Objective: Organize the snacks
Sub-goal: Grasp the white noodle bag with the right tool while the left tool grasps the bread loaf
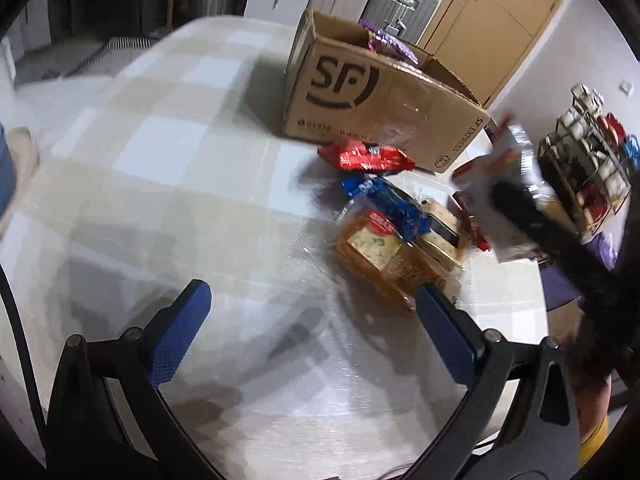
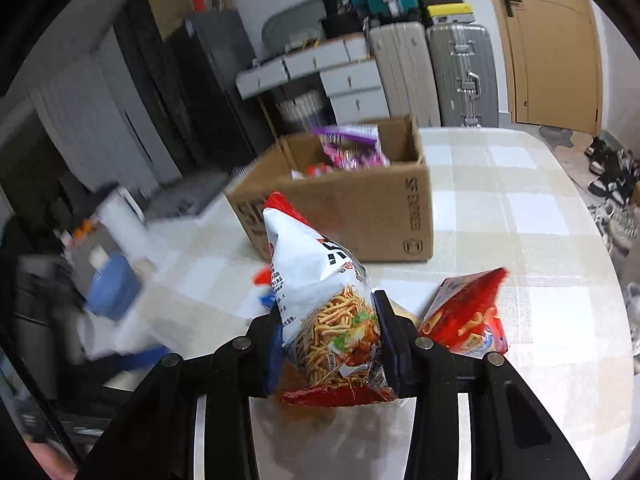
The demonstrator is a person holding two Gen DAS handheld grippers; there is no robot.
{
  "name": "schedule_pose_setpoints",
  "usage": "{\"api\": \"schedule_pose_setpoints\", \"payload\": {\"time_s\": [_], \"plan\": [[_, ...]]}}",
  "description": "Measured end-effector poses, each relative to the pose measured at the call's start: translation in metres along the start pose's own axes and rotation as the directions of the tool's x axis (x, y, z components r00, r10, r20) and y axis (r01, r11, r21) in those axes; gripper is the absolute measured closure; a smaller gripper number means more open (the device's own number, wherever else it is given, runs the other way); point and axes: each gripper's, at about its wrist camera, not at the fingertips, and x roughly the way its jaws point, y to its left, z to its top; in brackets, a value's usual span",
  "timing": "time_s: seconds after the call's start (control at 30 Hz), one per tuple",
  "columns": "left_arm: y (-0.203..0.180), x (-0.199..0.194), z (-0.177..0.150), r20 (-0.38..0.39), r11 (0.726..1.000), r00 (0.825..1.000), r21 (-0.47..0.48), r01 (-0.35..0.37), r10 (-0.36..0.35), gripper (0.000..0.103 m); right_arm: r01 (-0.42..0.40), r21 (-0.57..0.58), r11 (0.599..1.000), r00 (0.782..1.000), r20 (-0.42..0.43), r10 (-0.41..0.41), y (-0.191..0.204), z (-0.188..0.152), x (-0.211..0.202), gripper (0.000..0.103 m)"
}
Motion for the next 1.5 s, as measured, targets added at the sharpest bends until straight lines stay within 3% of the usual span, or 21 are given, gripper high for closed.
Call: {"api": "schedule_pose_setpoints", "payload": {"time_s": [0.17, 0.37, 0.57, 0.63, 0.83, 1.0, 1.07, 1.23, 1.4, 1.5], "plan": [[-0.017, 0.01, -0.003, -0.011, 0.999, 0.999, -0.025, 0.036, -0.036, 0.001, -0.062, 0.047, 0.997, 0.996, 0.06, 0.059, -0.005, -0.002, -0.036, 0.063], [-0.037, 0.026, 0.0, -0.008, 0.998, 1.0, -0.058, 0.015, -0.015, 0.001, -0.075, 0.079, 0.994, 0.994, 0.085, 0.069, -0.005, -0.018, -0.064, 0.063], [-0.041, 0.055, 0.002, -0.06, 0.99, 0.997, -0.131, -0.049, 0.042, 0.001, -0.071, 0.103, 0.992, 0.994, 0.092, 0.062, -0.012, -0.03, -0.077, 0.063], [-0.045, 0.06, 0.005, -0.058, 0.988, 0.994, -0.114, -0.102, 0.095, 0.001, -0.07, 0.105, 0.992, 0.993, 0.097, 0.06, -0.014, -0.031, -0.081, 0.063], [-0.049, 0.07, 0.011, -0.055, 0.986, 0.992, -0.112, -0.123, 0.117, 0.001, -0.068, 0.137, 0.988, 0.994, 0.098, 0.055, -0.024, -0.031, -0.081, 0.063], [-0.057, 0.07, 0.011, -0.049, 0.99, 0.991, -0.061, -0.125, 0.122, 0.018, -0.064, 0.143, 0.988, 0.994, 0.093, 0.051, -0.027, -0.031, -0.08, 0.063], [-0.056, 0.069, 0.01, -0.05, 0.991, 0.991, -0.045, -0.126, 0.123, 0.034, -0.06, 0.145, 0.988, 0.995, 0.092, 0.047, -0.027, -0.031, -0.079, 0.063], [-0.045, 0.058, 0.003, -0.071, 0.996, 0.993, -0.006, -0.09, 0.089, 0.058, -0.052, 0.116, 0.992, 0.996, 0.078, 0.043, -0.021, -0.032, -0.077, 0.063], [-0.039, 0.048, -0.006, -0.096, 0.993, 0.994, 0.104, -0.048, 0.058, 0.065, -0.039, 0.091, 0.995, 0.997, 0.067, 0.033, -0.016, -0.035, -0.073, 0.063], [-0.021, 0.036, -0.014, -0.085, 0.992, 0.994, 0.117, -0.053, 0.063, 0.066, -0.032, 0.084, 0.996, 0.998, 0.063, 0.027, -0.014, -0.037, -0.071, 0.063]]}}
